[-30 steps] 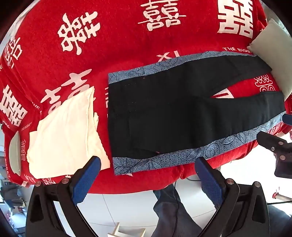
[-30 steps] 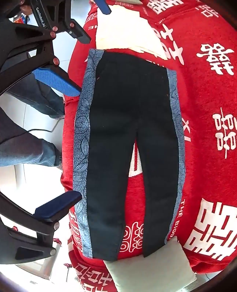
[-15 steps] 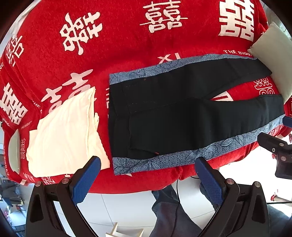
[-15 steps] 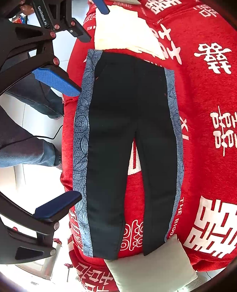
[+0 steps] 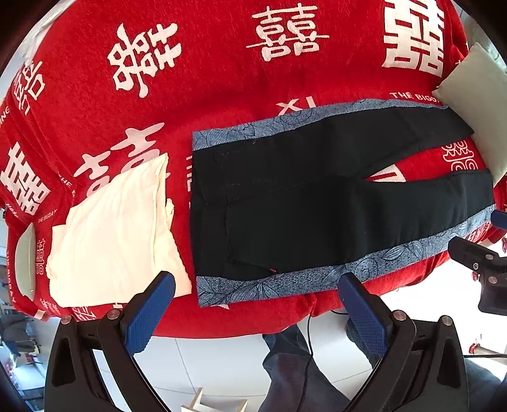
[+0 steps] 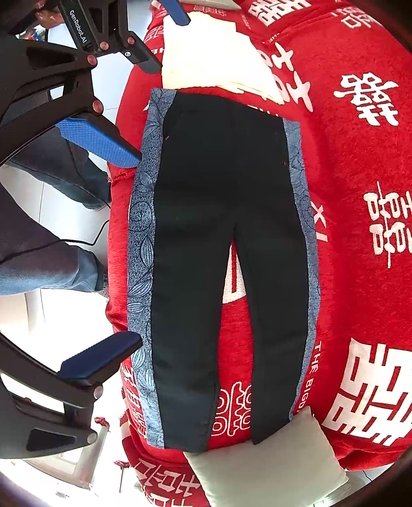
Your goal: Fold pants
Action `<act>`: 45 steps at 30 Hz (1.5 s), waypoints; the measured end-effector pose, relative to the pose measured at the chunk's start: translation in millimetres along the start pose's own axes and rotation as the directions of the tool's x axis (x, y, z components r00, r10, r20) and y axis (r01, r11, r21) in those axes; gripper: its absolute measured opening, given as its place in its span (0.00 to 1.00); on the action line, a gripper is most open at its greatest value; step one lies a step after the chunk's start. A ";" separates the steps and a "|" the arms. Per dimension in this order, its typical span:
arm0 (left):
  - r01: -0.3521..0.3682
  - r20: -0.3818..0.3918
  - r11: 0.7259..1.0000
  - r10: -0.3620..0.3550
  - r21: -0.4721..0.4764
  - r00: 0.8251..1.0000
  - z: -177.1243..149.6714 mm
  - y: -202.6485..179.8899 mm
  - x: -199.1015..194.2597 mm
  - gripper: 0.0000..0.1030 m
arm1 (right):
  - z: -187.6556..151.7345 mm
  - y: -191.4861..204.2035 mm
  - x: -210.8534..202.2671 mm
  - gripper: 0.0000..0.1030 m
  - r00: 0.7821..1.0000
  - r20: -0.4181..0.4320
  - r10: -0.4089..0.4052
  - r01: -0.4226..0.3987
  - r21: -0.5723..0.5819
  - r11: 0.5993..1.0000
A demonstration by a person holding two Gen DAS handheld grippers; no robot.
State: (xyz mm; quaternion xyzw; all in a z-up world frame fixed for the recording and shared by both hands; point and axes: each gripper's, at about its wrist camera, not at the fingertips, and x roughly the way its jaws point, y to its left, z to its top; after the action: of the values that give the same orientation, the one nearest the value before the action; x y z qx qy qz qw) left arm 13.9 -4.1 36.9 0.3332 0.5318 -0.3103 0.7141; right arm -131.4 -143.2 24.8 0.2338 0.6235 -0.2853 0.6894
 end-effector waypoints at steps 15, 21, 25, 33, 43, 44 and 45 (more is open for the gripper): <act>-0.022 -0.004 1.000 0.022 0.011 1.000 2.2 -9.0 -0.8 1.00 | 3.0 -4.8 -2.5 1.00 1.000 0.020 0.021 -0.021 -0.003 1.000; -0.034 0.020 0.996 0.036 -0.079 0.999 5.3 -5.2 -5.8 1.00 | 6.9 -14.8 -2.9 1.00 0.999 0.030 0.015 -0.014 -0.027 1.000; -0.069 0.036 0.987 0.075 -0.148 0.997 5.8 -7.9 -12.9 1.00 | 10.8 -27.0 -6.0 1.00 1.000 0.024 0.013 -0.011 -0.055 0.998; -0.062 -0.049 0.950 0.049 -0.307 0.998 -11.8 -20.5 -7.8 1.00 | 13.1 -51.0 4.4 1.00 1.000 0.011 0.024 -0.022 -0.121 0.992; -0.037 -0.061 0.965 0.022 -0.261 0.998 -24.0 -17.8 42.2 1.00 | 5.2 -52.5 37.2 1.00 1.000 0.012 -0.021 0.021 -0.081 0.997; -0.018 -0.057 0.965 0.003 -0.262 0.998 -25.8 -15.5 50.2 1.00 | 3.4 -50.4 43.8 1.00 1.000 0.013 -0.027 0.028 -0.075 0.997; -0.007 -0.053 0.965 -0.008 -0.263 0.999 -27.3 -14.4 54.8 1.00 | 2.2 -48.8 47.2 1.00 0.999 0.014 -0.030 0.031 -0.073 0.997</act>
State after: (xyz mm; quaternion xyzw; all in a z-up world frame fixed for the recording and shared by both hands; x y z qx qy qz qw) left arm 0.6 4.7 -24.0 0.2436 0.5873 -0.2281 0.7373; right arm -160.4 -184.9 -20.2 0.1969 0.6325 -0.2745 0.6970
